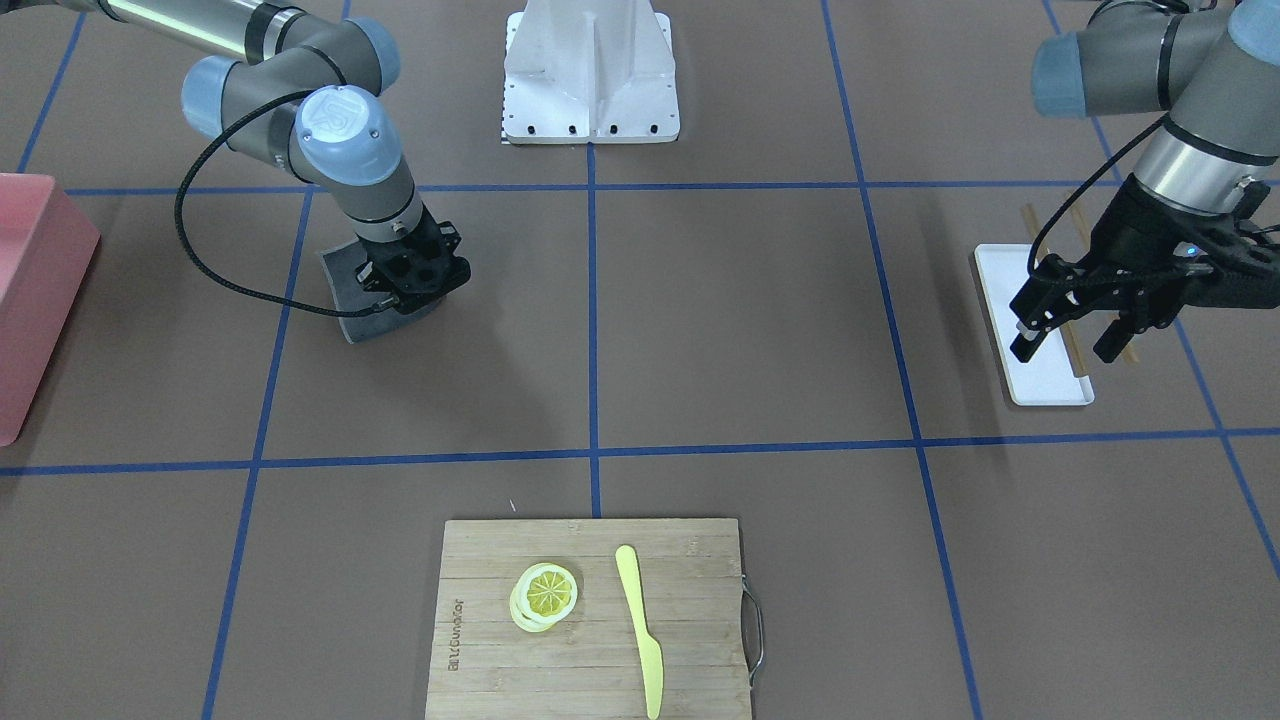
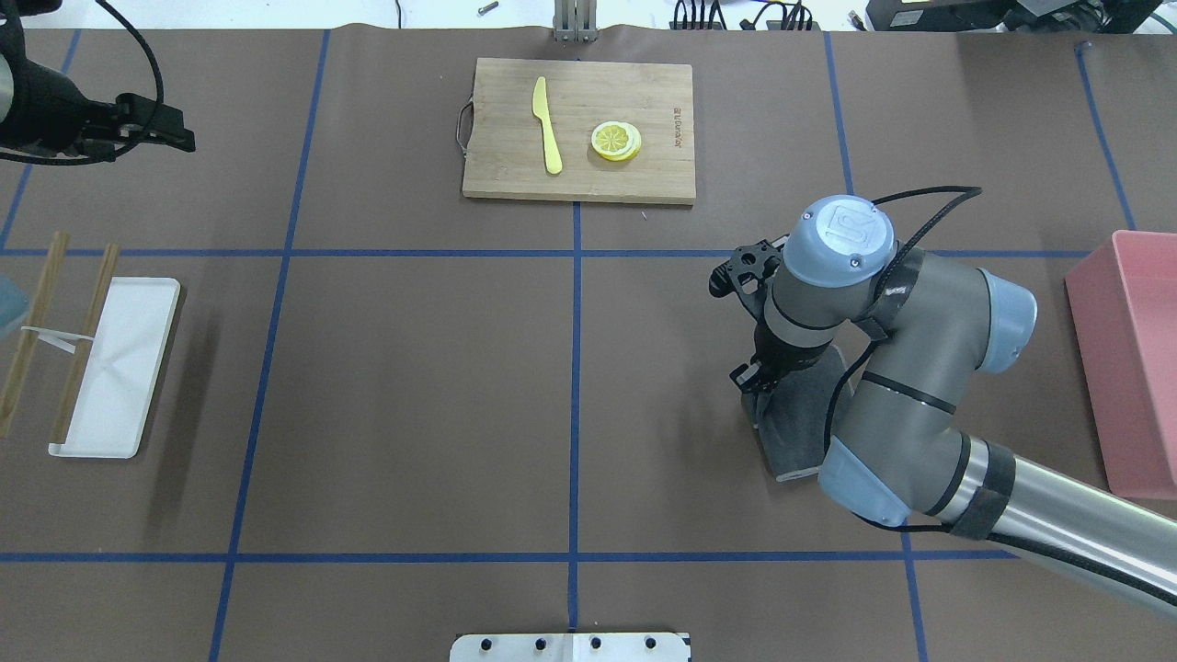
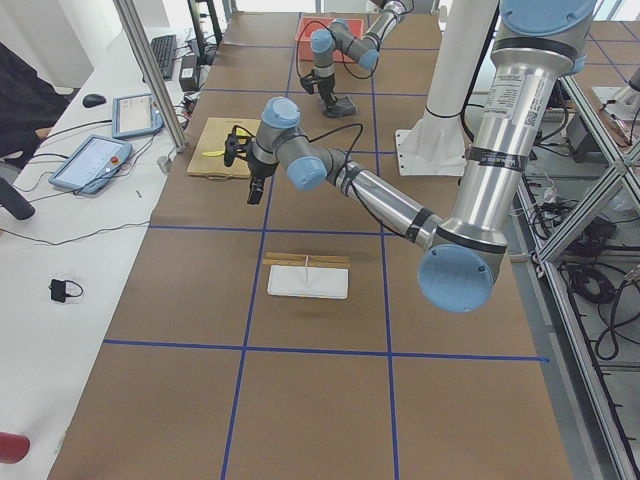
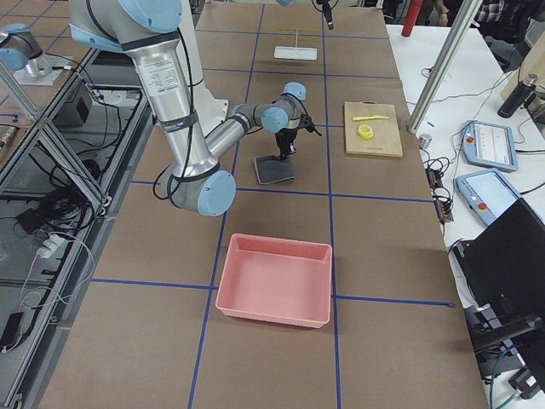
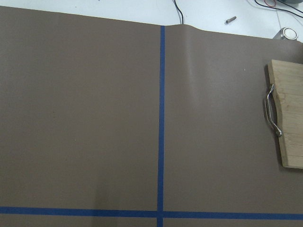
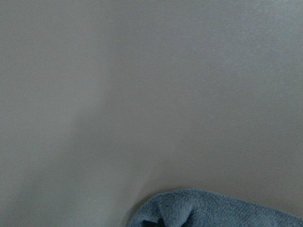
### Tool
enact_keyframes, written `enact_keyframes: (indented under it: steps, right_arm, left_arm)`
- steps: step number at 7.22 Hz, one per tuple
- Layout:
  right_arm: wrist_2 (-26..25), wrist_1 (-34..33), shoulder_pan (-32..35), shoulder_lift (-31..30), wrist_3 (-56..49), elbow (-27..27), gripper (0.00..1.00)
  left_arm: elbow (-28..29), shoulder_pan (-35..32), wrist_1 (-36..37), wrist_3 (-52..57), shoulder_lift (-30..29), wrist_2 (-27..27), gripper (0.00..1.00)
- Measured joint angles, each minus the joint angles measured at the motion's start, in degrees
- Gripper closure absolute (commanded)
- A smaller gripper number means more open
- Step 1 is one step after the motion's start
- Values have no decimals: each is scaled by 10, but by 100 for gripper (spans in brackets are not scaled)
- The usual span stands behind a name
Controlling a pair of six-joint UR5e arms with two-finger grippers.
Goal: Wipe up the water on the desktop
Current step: 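Wipe the cloth back and forth across the table with the right gripper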
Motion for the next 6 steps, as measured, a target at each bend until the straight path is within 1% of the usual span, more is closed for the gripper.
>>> enact_keyframes:
  steps: [2, 4, 5, 6]
  right_arm:
    - [15, 0, 47, 0, -61, -32, 100]
    - [51, -3, 102, -1, -119, -50, 100]
    - [61, -4, 120, -2, -135, -55, 100]
    - [64, -4, 123, -1, -140, -60, 100]
  left_arm:
    - [0, 1, -2, 0, 0, 0, 2]
    - [-1, 1, -2, -1, 0, 0, 2]
    - [0, 1, -2, -2, 0, 0, 2]
    - [1, 1, -3, -2, 1, 0, 2]
